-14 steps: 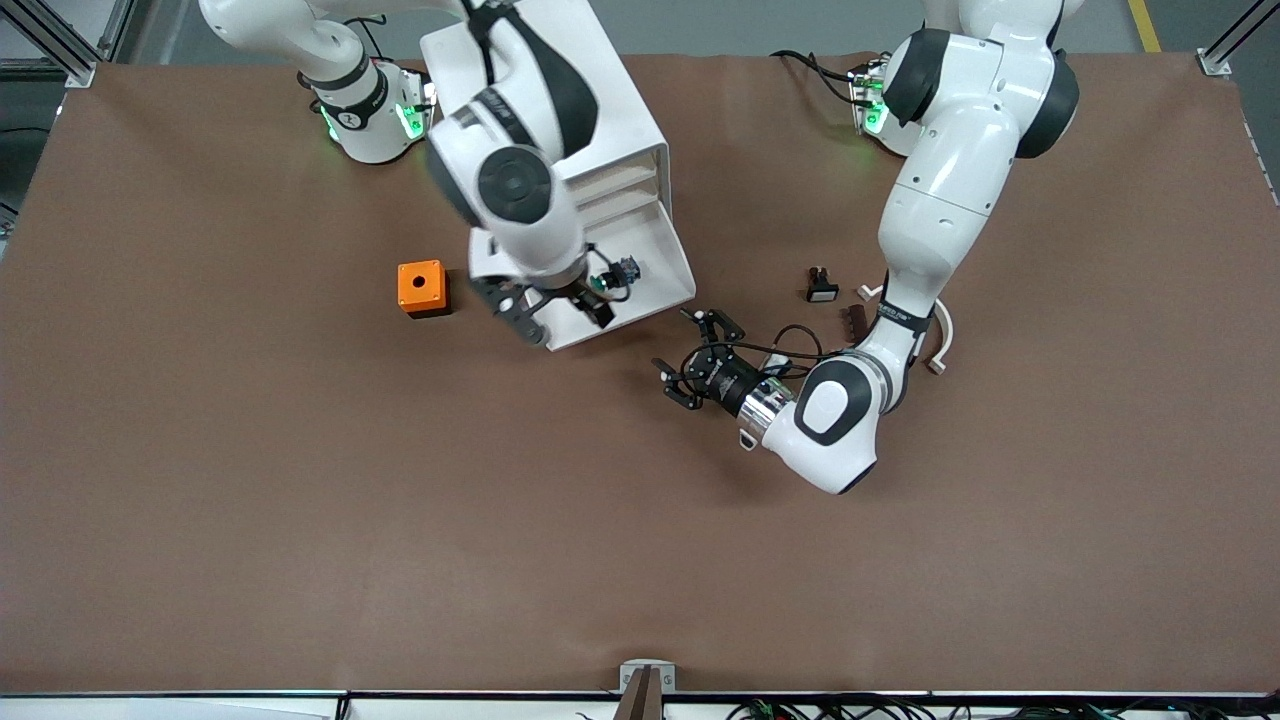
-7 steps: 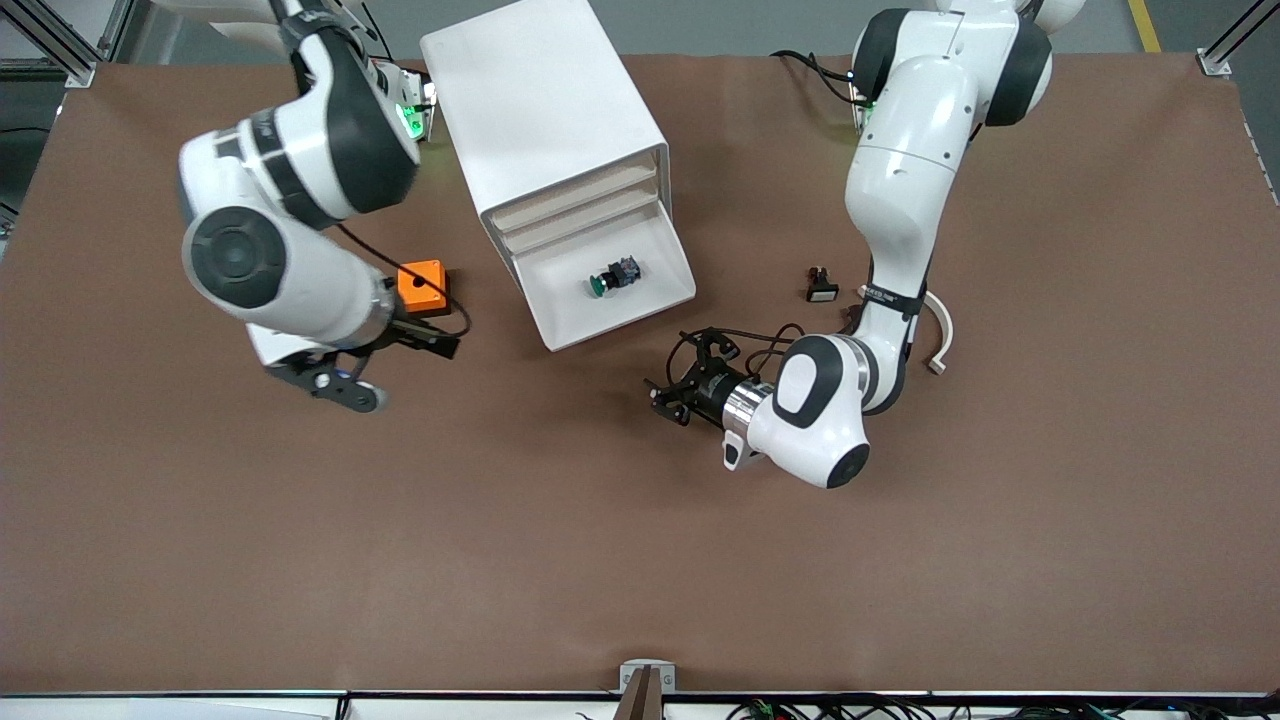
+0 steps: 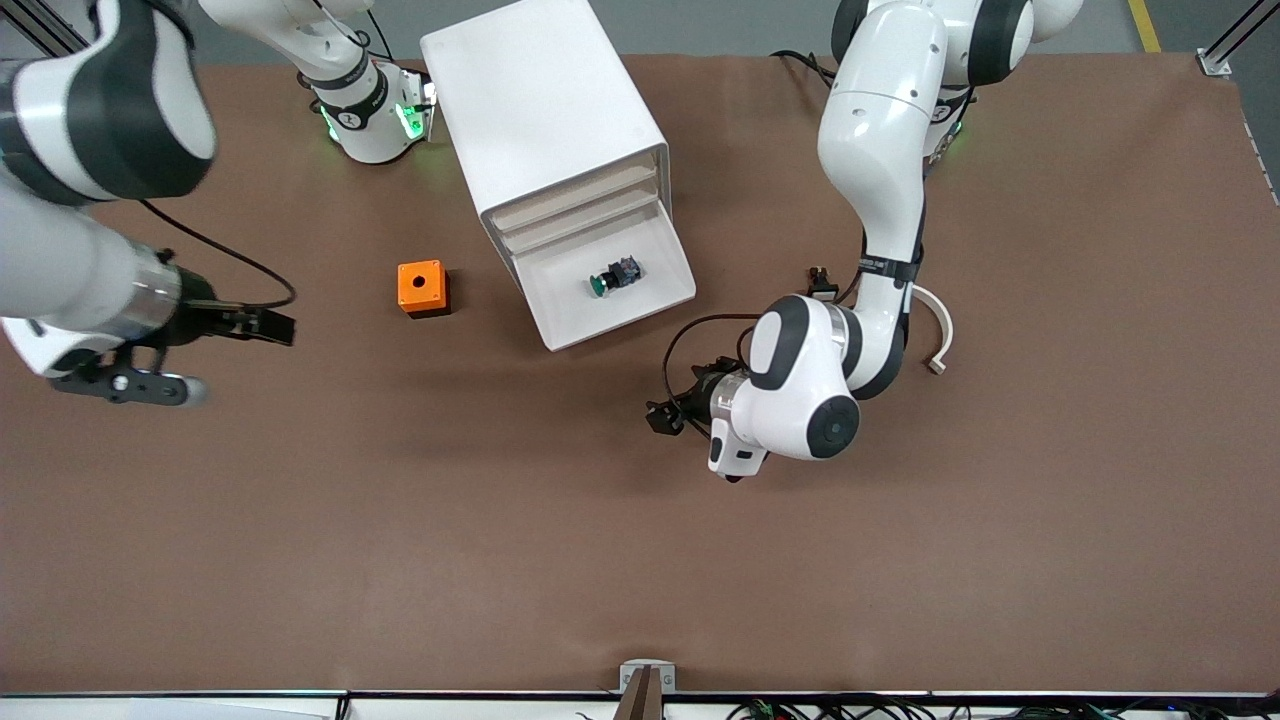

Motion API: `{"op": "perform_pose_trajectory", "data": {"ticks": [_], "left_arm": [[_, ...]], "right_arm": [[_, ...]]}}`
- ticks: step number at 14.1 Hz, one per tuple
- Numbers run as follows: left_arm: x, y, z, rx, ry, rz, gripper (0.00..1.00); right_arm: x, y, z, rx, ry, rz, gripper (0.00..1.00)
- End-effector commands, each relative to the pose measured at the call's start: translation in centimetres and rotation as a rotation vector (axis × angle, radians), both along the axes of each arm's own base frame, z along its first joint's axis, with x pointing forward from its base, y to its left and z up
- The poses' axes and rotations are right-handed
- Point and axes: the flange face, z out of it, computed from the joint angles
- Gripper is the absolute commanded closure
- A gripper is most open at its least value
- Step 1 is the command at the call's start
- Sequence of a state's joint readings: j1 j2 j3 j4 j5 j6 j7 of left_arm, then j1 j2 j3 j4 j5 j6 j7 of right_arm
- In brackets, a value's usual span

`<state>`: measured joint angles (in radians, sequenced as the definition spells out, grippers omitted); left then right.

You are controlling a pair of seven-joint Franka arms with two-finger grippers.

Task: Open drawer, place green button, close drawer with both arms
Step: 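Withdraw the right gripper to rest while the left gripper meets the drawer front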

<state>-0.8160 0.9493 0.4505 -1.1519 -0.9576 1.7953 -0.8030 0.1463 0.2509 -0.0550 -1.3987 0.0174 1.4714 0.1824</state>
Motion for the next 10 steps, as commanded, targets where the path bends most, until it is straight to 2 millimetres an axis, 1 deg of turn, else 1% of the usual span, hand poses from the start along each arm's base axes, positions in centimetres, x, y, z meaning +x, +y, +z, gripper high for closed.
{"op": "perform_pose_trajectory", "data": {"ticks": [1,2,3,4,6,8,10], "left_arm": [[-0.6,-1.7,1.7,0.069,-0.161,-0.060,0.01],[-0.7,-1.8,1.8,0.104,-0.193,-0.083,0.01],[-1.1,-2.3,2.1,0.121,-0.208,-0.106,0.01],[-1.9,-3.4,2.6,0.137,-0.233,-0.135,0.01],[-3.3,-4.7,2.1,0.193,-0.272,-0.185,0.01],[-4.3,-5.2,1.7,0.208,-0.261,-0.193,0.01],[-5.7,-6.1,0.9,0.214,-0.257,-0.208,0.01]], "right_arm": [[-1.1,-4.7,1.7,0.020,-0.002,0.086,0.00],[-1.3,-6.8,1.9,0.029,0.003,0.097,0.00],[-1.4,-8.2,1.9,0.038,0.010,0.118,0.00],[-1.5,-9.5,2.0,0.045,0.010,0.132,0.00],[-1.7,-11.5,1.9,0.052,0.012,0.136,0.00],[-1.7,-11.8,1.8,0.053,0.013,0.132,0.00],[-1.4,-12.0,1.8,0.048,0.000,0.126,0.00]]}}
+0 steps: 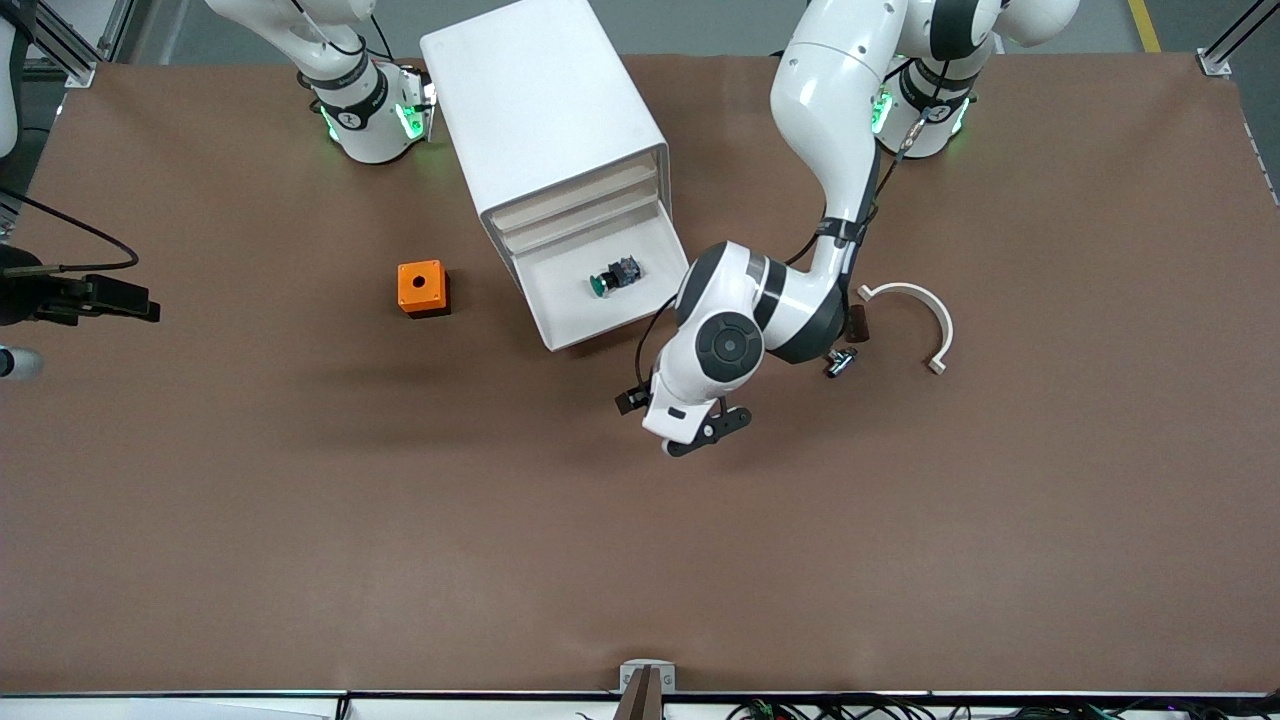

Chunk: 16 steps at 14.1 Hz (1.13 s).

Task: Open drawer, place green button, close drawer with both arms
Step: 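Withdraw the right gripper to rest while the left gripper meets the drawer front, then push the drawer shut into the white cabinet with the left gripper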

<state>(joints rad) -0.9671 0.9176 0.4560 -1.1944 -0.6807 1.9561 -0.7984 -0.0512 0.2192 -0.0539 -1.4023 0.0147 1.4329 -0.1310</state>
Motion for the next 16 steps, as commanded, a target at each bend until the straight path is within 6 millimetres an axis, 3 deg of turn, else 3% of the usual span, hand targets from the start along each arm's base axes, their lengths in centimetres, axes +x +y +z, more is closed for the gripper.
{"op": "perform_pose_trajectory", "data": {"ticks": [1,4,10,14,16], "left_arm": [[-2.4,-0.6,-0.3,0.027,-0.018,-0.022,0.01],[-4.7,-2.0,-1.3,0.063,-0.015,-0.066,0.01],[-7.7,-4.9,-1.7,0.100,-0.026,-0.099,0.01],[-10.4,-7.0,-1.6,0.122,-0.022,-0.121,0.01],[-12.8,-8.6,-1.7,0.148,0.001,-0.131,0.01]], "right_arm": [[-0.2,0.0,0.4,-0.009,-0.019,0.011,0.00],[-0.2,-0.2,0.6,-0.014,-0.015,0.005,0.00],[-0.9,-2.1,5.1,0.001,-0.066,-0.024,0.00],[-4.1,-1.8,8.7,0.002,-0.068,-0.041,0.00],[-5.9,-0.8,9.5,0.002,-0.086,-0.025,0.00]]}}
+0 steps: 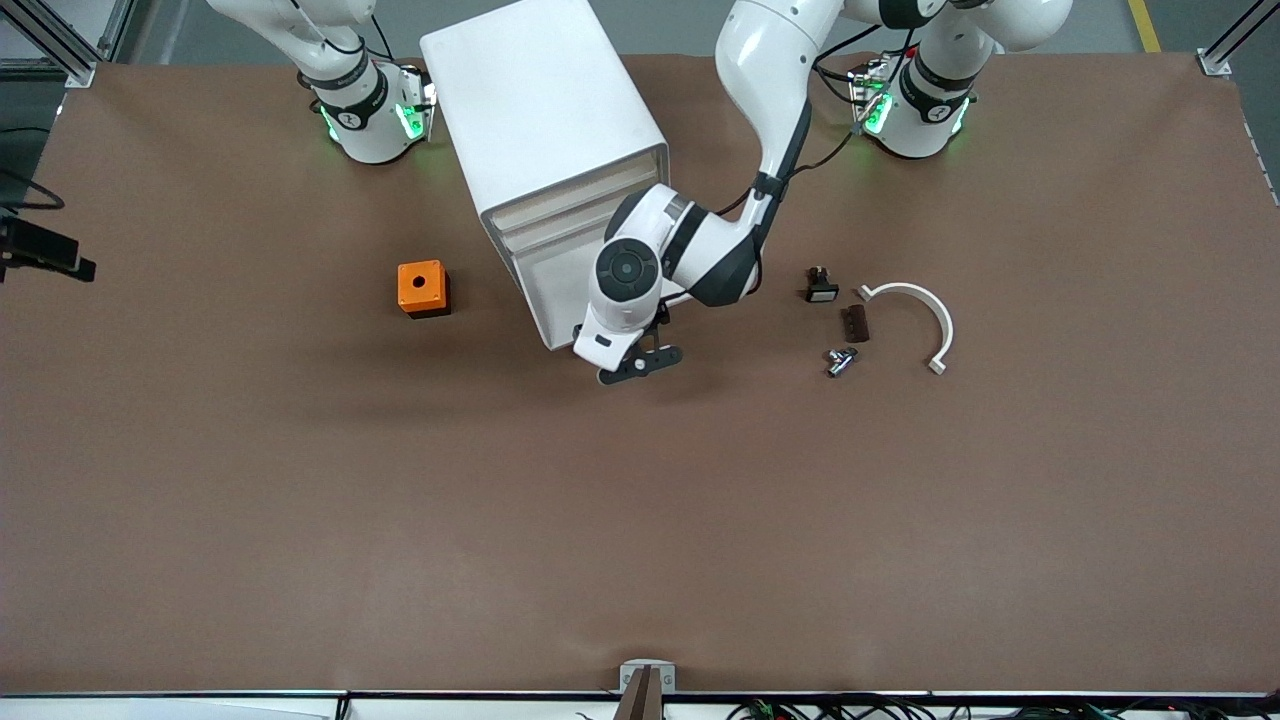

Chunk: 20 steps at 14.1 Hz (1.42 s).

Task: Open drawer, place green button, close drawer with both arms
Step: 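Push the drawer shut into the white cabinet with the left gripper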

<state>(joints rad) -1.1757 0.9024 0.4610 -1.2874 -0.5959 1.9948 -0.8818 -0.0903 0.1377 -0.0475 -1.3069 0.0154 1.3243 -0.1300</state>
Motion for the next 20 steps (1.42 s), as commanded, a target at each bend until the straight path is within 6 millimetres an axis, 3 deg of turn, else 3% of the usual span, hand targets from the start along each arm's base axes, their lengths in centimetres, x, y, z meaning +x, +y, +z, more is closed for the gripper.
{"op": "perform_pose_trajectory", "data": {"ticks": [1,6,8,9,11,17,20], "left_arm": [[-3.5,-1.0,0.7,0.066,0.032,-0.011,0.01],[-8.1,-3.0,0.2,0.125,0.111,-0.035,0.01],[-9.7,-3.9,-0.2,0.122,0.134,-0.036,0.01],[-10.3,-4.3,-0.3,0.119,0.145,-0.031,0.01],[-11.3,-4.9,-0.4,0.115,0.161,-0.029,0.01],[-12.3,-5.9,-0.3,0.029,0.255,0.015,0.01],[-11.3,-5.3,-0.2,0.016,0.260,0.023,0.01]], "right_arm": [[-3.1,1.0,1.0,0.003,-0.030,0.009,0.00],[-6.5,1.3,-0.3,0.005,-0.041,0.006,0.00],[-7.1,1.8,-0.3,0.005,-0.044,0.015,0.00],[-7.1,3.3,-0.5,0.007,-0.041,0.046,0.00],[-7.4,2.8,-0.4,0.015,-0.054,0.042,0.00],[-8.1,2.4,-0.3,0.016,-0.059,0.036,0.00],[-7.9,2.4,0.0,0.012,-0.083,0.037,0.00]]}}
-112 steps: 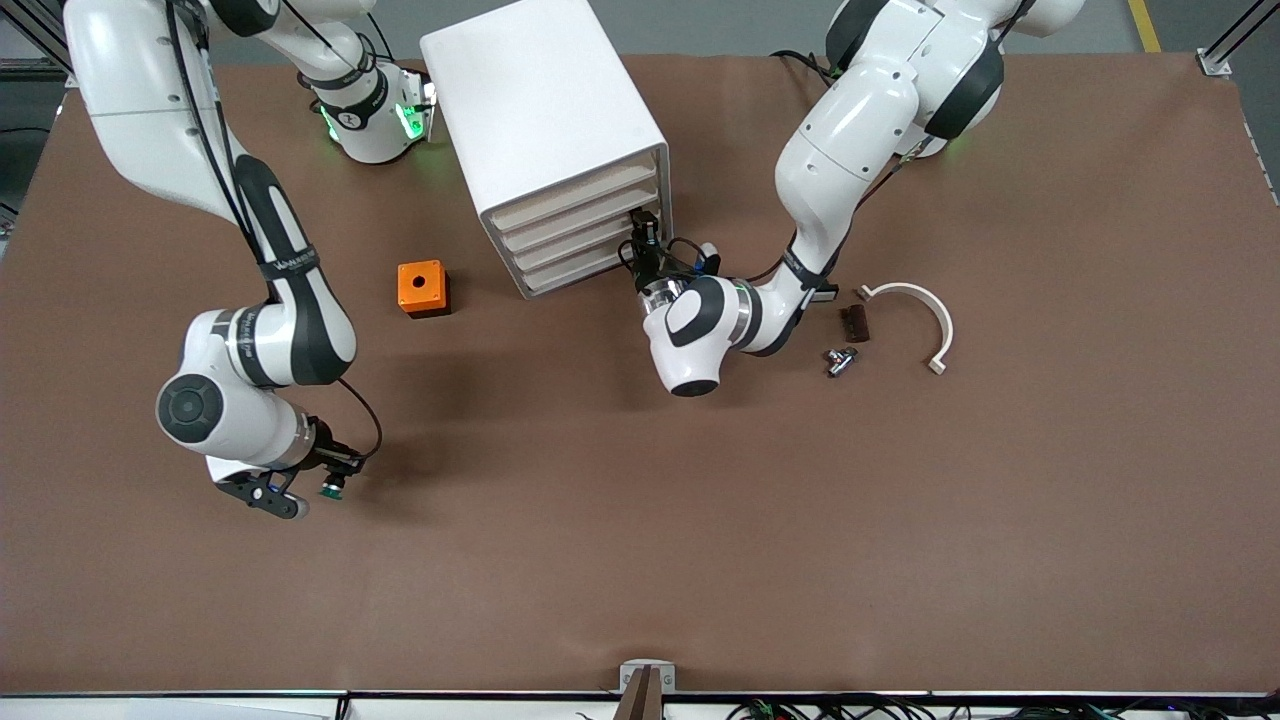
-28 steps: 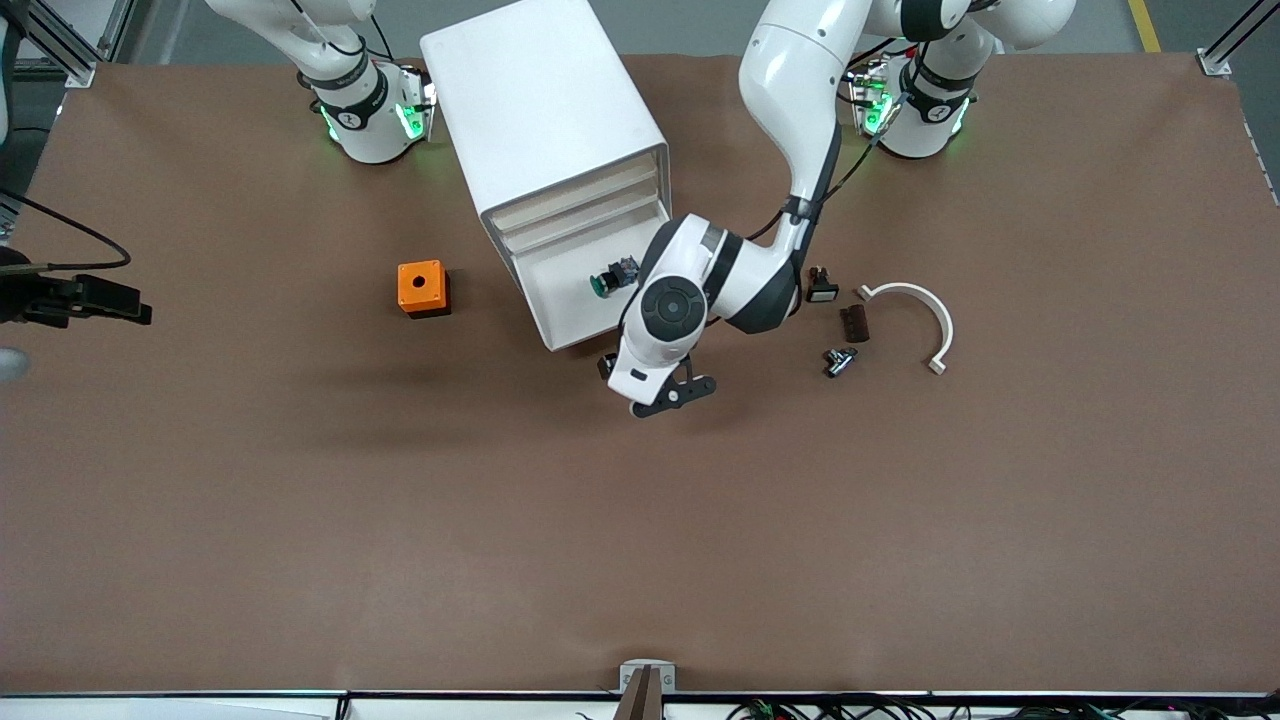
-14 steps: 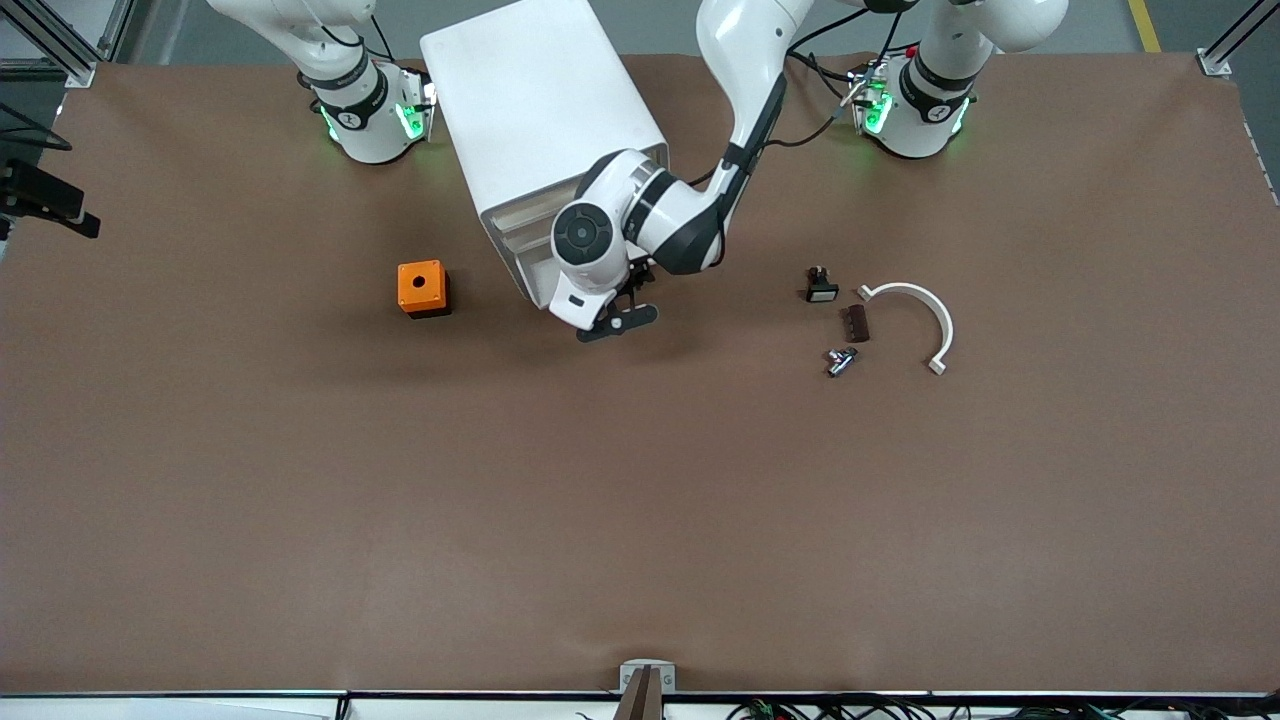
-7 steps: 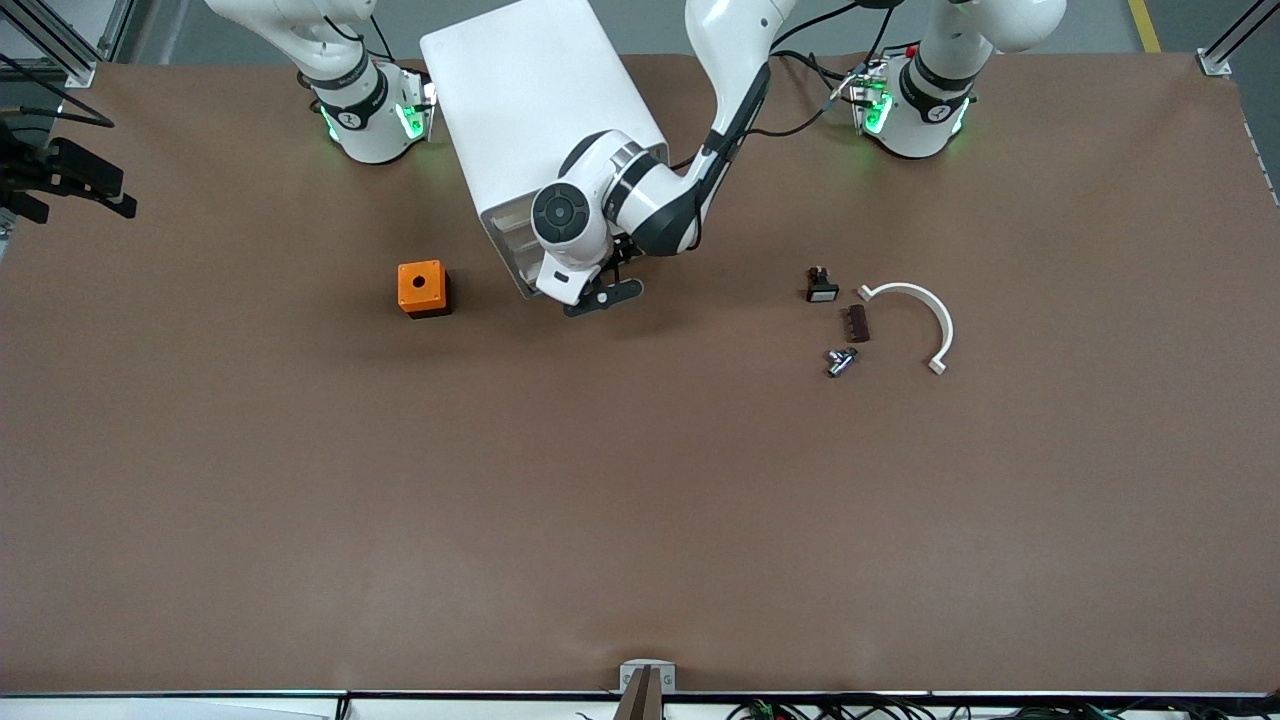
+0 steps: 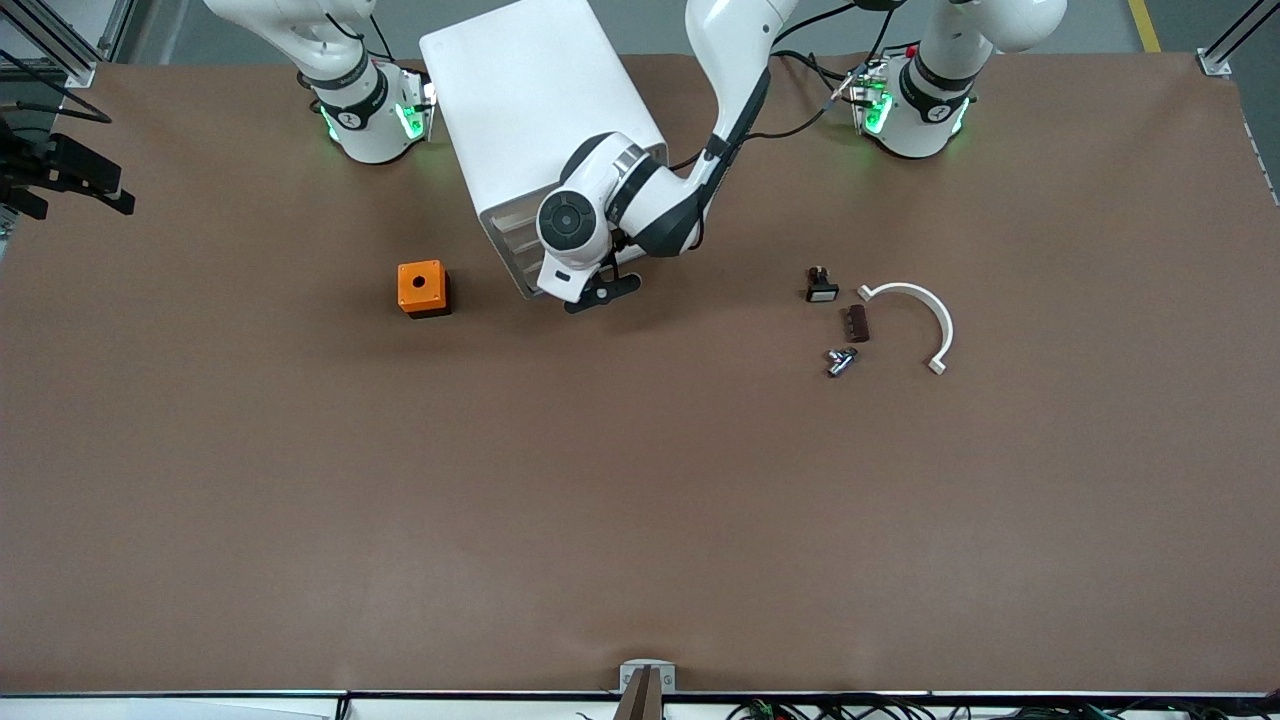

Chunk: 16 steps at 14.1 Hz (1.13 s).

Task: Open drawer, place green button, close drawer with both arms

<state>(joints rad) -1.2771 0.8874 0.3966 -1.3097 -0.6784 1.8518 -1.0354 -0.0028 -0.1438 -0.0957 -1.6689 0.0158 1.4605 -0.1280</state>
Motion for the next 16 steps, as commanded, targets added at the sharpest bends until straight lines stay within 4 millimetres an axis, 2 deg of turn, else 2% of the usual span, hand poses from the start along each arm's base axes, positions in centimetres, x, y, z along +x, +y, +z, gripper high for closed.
{"op": "perform_pose_trajectory", "data": {"ticks": [1,4,7,9,10,11,12,13,14,16], "left_arm": [[0.3,0.3,1.5,-0.042,0.034,0.016,0.01],[2.9,1.6,2.8,-0.057,0.012,0.050,0.01],[7.5,4.2,6.4,-0.098,-0.015,0.132,0.01],[12.4,7.5,11.2,-0.165,-0.056,0.200,0.01],[13.8,8.8,13.8,-0.202,-0.075,0.219,0.01],[15.2,10.5,17.4,-0.245,-0.103,0.232,0.01],[15.7,11.6,21.0,-0.289,-0.134,0.222,0.01],[16.3,13.9,24.9,-0.311,-0.181,0.188,0.01],[17.4,16.7,27.0,-0.299,-0.192,0.164,0.01],[18.3,21.8,31.7,-0.333,-0.198,0.079,0.01]], "right_arm": [[-0.8,0.3,0.5,-0.002,-0.030,0.005,0.00],[-1.2,0.5,1.5,-0.004,-0.062,0.008,0.00],[-1.4,0.9,1.8,-0.001,-0.067,-0.056,0.00],[-1.4,0.8,1.9,-0.003,-0.070,-0.053,0.00],[-1.5,0.6,2.1,-0.002,-0.073,-0.055,0.00],[-1.8,0.6,2.4,-0.004,-0.080,-0.055,0.00],[-1.9,0.6,2.7,-0.005,-0.085,-0.055,0.00],[-2.0,0.7,2.7,-0.005,-0.085,-0.053,0.00],[-2.1,0.8,2.8,-0.005,-0.085,-0.053,0.00],[-2.2,0.6,2.9,-0.005,-0.088,-0.056,0.00]]}}
